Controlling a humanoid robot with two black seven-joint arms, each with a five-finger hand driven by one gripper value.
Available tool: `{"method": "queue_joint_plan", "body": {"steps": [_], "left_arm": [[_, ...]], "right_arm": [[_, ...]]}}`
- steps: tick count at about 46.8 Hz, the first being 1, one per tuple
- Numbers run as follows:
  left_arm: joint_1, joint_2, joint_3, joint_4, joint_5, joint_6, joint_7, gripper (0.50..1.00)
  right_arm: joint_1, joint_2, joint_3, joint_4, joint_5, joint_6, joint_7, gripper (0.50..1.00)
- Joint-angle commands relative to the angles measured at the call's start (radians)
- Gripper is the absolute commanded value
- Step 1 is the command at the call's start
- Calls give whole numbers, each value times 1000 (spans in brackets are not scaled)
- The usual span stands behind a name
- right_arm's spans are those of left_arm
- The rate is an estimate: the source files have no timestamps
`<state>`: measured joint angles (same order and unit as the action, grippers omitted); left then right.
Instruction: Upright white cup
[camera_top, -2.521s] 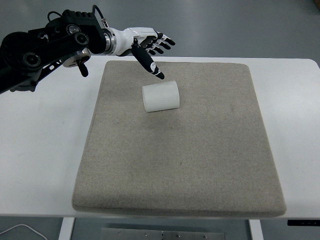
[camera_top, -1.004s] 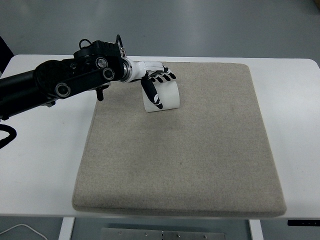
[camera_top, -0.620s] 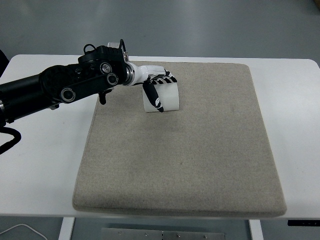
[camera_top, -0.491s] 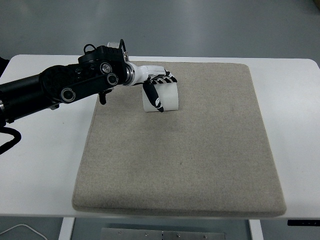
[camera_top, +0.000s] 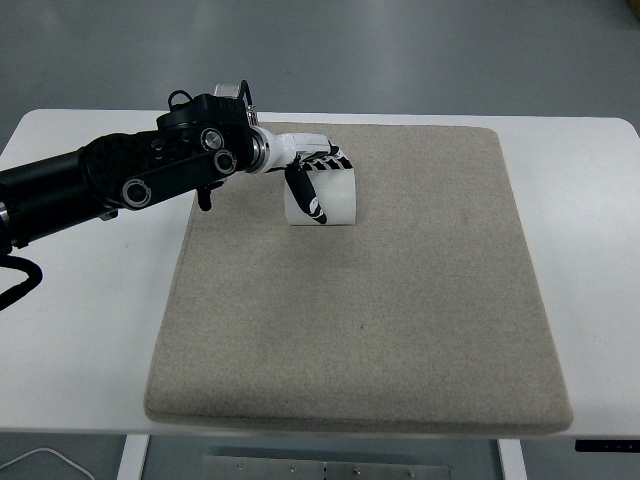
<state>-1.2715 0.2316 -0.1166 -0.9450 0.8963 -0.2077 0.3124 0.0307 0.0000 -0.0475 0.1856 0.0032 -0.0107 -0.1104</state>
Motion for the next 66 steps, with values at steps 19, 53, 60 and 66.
{"method": "queue_joint_plan", "body": {"steps": [19,53,60,66], "left_arm": [[6,0,0,-3,29,-5,-3,761],[3,-5,-20,-1,7,-22,-18,500],[9,6,-67,3,-4,-56,-19,500],[12,11,-132,21,-14,-64,-21,500]], "right_arm": [[0,0,0,0,0,0,0,930],[0,0,0,2,0,0,0,930],[0,0,0,0,0,0,0,930],[0,0,0,0,0,0,0,930]]}}
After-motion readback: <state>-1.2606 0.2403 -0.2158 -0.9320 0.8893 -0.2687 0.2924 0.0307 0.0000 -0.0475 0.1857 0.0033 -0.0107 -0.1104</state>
